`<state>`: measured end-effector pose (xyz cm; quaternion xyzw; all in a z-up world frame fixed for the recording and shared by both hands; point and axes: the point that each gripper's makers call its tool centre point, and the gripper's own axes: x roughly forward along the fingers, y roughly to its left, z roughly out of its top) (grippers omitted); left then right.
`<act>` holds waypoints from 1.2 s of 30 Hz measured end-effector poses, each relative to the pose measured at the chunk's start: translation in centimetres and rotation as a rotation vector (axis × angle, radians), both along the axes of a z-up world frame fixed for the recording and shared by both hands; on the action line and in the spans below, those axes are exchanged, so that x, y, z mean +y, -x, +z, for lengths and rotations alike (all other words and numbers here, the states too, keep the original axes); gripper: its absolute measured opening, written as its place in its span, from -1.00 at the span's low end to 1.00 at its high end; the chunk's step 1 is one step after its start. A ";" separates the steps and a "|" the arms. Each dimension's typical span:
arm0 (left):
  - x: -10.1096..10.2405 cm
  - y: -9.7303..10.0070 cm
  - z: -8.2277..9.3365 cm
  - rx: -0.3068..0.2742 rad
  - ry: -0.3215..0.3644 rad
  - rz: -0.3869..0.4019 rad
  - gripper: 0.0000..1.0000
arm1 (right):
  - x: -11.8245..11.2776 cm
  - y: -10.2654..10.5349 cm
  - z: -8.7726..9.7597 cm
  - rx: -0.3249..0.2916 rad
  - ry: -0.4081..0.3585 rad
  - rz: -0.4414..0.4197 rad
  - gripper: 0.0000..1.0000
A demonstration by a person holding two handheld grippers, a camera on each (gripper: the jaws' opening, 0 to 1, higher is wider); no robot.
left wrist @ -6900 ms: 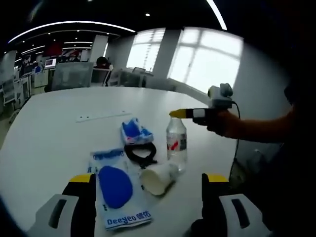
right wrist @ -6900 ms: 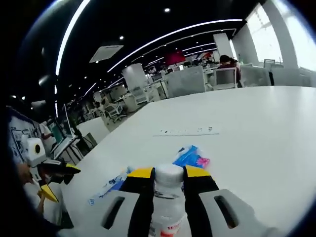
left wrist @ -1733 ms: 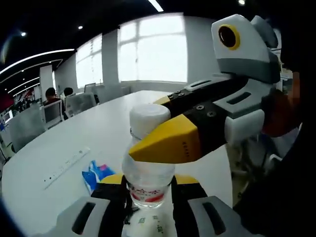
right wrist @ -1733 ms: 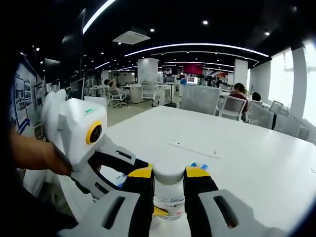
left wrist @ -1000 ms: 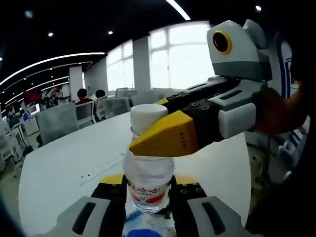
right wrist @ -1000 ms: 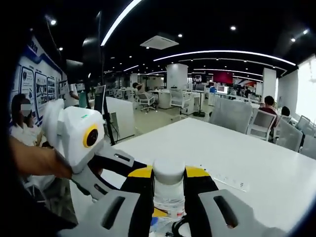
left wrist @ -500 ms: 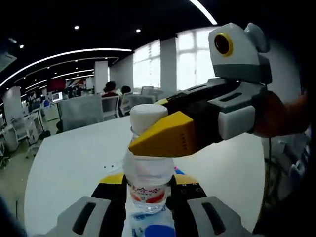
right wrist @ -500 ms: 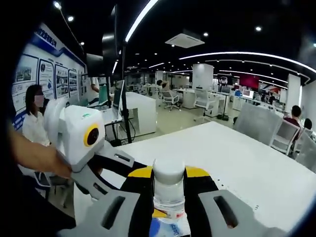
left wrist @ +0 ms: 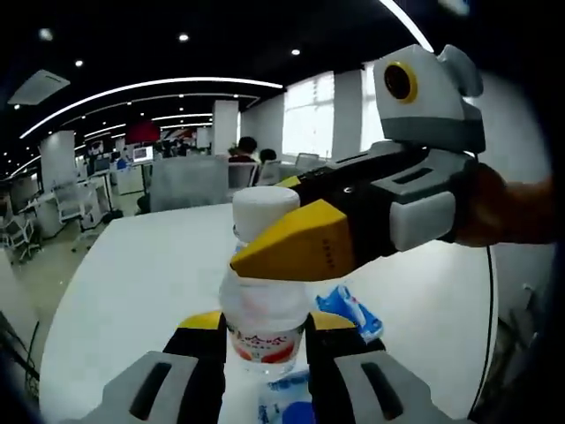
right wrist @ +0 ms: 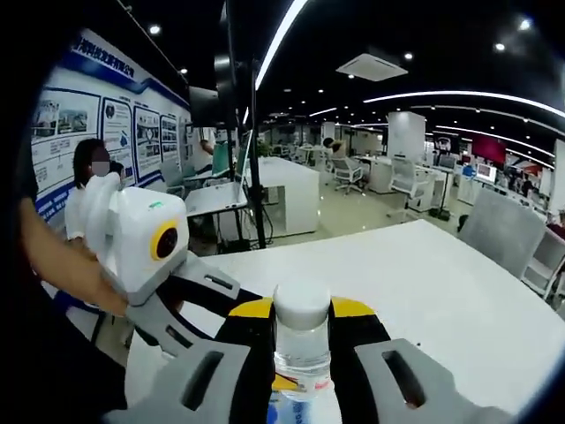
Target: Arrange the tabletop items into an orderly group along one side of the table until the central work area is clear of visible clutter.
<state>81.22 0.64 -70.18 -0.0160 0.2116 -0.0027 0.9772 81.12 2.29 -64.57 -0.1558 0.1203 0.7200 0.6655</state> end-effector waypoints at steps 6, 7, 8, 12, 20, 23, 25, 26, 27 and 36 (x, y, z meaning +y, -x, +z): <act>1.2 -0.7 -1.8 0.029 -0.013 0.070 -0.36 | 1.0 -0.6 -1.8 0.015 0.014 0.066 -0.67; 1.4 -1.0 -2.2 0.034 -0.008 0.081 -0.36 | 1.1 -0.7 -2.2 0.012 0.015 0.085 -0.67; 1.4 -1.1 -2.5 0.037 -0.007 0.088 -0.36 | 1.5 -1.1 -2.6 0.015 0.017 0.092 -0.67; 1.8 -1.4 -3.6 0.044 -0.004 0.130 -0.36 | 1.9 -1.5 -3.9 0.017 0.017 0.141 -0.67; 2.5 -1.9 -6.8 0.075 -0.012 0.207 -0.37 | 2.3 -2.0 -6.8 0.033 0.044 0.200 -0.66; 2.3 -2.0 -6.8 0.082 -0.012 0.241 -0.36 | 2.4 -2.2 -7.2 0.035 0.045 0.219 -0.66; 2.2 -2.1 -7.1 0.089 -0.018 0.261 -0.36 | 2.3 -2.3 -7.8 0.028 0.041 0.240 -0.66; 2.3 -2.1 -7.2 0.091 -0.018 0.268 -0.36 | 2.4 -2.3 -7.8 0.029 0.039 0.249 -0.66; 2.3 -2.2 -7.4 0.090 -0.013 0.280 -0.36 | 2.4 -2.4 -7.8 0.025 0.030 0.261 -0.66; 2.9 -2.7 -7.6 0.078 -0.055 0.332 -0.36 | 2.7 -2.9 -8.1 0.080 -0.004 0.307 -0.65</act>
